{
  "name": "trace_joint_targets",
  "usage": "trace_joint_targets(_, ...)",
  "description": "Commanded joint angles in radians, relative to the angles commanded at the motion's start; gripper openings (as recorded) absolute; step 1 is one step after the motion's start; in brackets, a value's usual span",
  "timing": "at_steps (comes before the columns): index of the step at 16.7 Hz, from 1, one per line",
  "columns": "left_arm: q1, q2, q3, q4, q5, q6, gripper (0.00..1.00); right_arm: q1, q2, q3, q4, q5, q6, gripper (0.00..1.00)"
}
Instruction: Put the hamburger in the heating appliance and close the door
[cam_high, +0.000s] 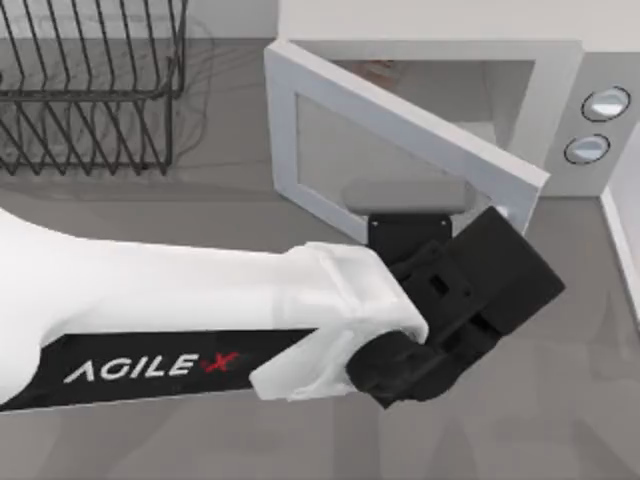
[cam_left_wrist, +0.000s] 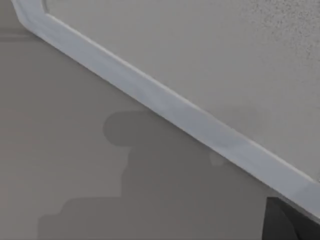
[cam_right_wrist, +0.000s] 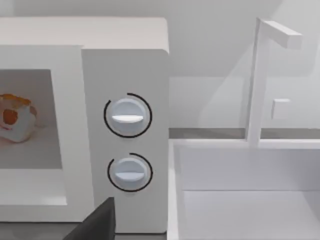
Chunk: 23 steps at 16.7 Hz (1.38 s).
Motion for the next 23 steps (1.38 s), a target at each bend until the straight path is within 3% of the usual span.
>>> trace_joint_targets(3,-0.012,0.061,0.072,-0.040,-0.015,-0.028,0.00,0.000,0.000,0.000,0.000,0.000,0.000,1.00)
trace_joint_targets(10,-0.095,0.294,0.446,-0.205,-0.050,-0.102,0.00,0.000,0.000,0.000,0.000,0.000,0.000,1.00)
trace_joint_targets(15,-0.108,0.337,0.499,-0.237,-0.055,-0.116,0.00,0.000,0.000,0.000,0.000,0.000,0.000,1.00)
trace_joint_targets(18,-0.087,0.348,0.514,-0.229,-0.045,-0.099,0.00,0.000,0.000,0.000,0.000,0.000,0.000,1.00)
trace_joint_targets(23,0.047,0.475,0.694,-0.179,0.030,0.047,0.00,0.000,0.000,0.000,0.000,0.000,0.000,1.00)
